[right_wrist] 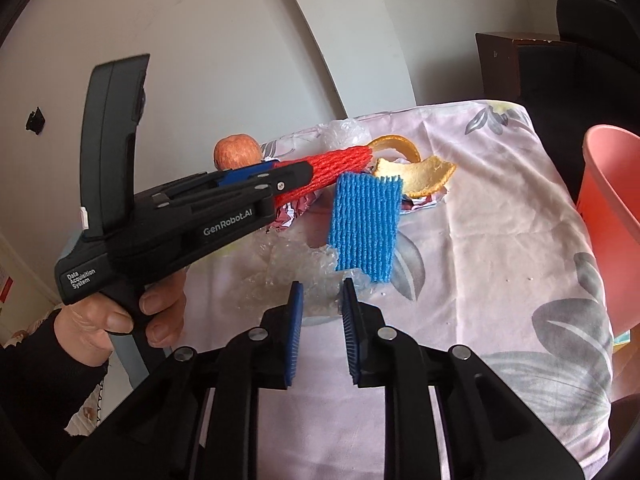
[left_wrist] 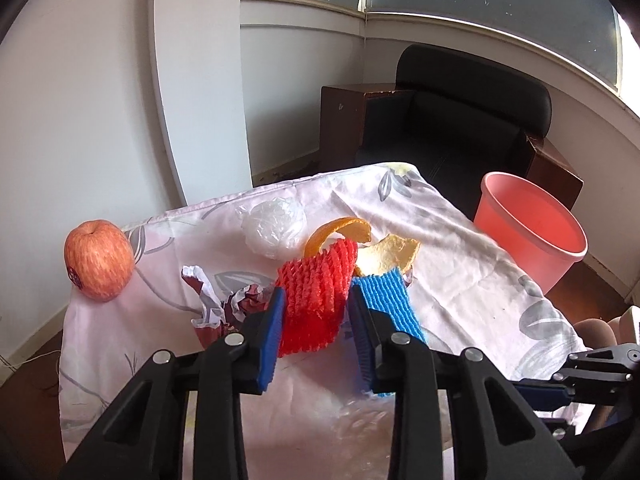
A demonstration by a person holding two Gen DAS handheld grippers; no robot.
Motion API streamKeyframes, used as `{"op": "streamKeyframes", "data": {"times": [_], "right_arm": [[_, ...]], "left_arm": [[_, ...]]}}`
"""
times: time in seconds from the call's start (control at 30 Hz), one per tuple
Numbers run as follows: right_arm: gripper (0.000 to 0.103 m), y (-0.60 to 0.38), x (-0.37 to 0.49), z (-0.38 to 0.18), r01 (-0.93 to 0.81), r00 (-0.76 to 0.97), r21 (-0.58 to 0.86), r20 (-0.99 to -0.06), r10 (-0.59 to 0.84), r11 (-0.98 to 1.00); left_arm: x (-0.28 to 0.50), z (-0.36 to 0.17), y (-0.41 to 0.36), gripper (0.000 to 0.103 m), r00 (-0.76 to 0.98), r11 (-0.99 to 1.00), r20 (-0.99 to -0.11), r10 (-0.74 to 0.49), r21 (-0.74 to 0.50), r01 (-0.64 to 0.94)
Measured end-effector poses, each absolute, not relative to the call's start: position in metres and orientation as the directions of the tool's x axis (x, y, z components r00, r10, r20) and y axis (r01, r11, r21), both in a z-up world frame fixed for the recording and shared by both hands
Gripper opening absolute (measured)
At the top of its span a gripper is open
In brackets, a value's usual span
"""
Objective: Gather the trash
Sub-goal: 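Grasp the red net with the left tool while the right tool grasps the clear bubble wrap, then carry the red net and bubble wrap over the pink bucket with both tools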
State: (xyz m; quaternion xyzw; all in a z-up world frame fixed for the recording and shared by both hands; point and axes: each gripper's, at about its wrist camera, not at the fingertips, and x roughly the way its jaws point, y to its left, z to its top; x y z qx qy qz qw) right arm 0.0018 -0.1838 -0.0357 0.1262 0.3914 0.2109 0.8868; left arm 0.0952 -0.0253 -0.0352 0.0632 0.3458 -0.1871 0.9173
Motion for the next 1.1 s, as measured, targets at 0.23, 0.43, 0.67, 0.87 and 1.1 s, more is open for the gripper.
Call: {"op": "streamKeyframes", "data": {"times": [0.23, 0.43, 0.67, 0.87, 1.1], "right_arm": [[0.020, -0.207, -0.005, -0.032, -0.228, 0.632, 0.415, -0.625, 0.458, 0.881], [0.020, -0.230, -0.006, -0.027, -0.195, 0.663, 0.433, -0.602, 0.444, 0.880], [0.020, -0.269, -0.007, -0.020, -0.130, 0.705, 0.456, -0.582, 0.405, 0.880], [0.020, -0.310, -0.008, -0.014, -0.052, 0.755, 0.446, -0.569, 0.327, 0.894], [0.020, -0.367, -0.012, -0.001, 0.090, 0.815, 0.405, -0.555, 0.167, 0.910]], "left_arm": [[0.087, -0.024, -0.015, 0.011, 0.697, 0.933, -0.655, -0.291, -0.034, 0.357], [0.072, 0.005, -0.014, 0.010, 0.714, 0.936, -0.631, -0.304, -0.059, 0.347], [0.064, 0.033, -0.048, 0.011, 0.705, 0.912, -0.604, -0.372, -0.095, 0.400], [0.069, 0.046, -0.100, 0.011, 0.670, 0.870, -0.597, -0.441, -0.101, 0.483], [0.076, 0.050, -0.165, 0.011, 0.606, 0.804, -0.600, -0.522, -0.109, 0.585]]}}
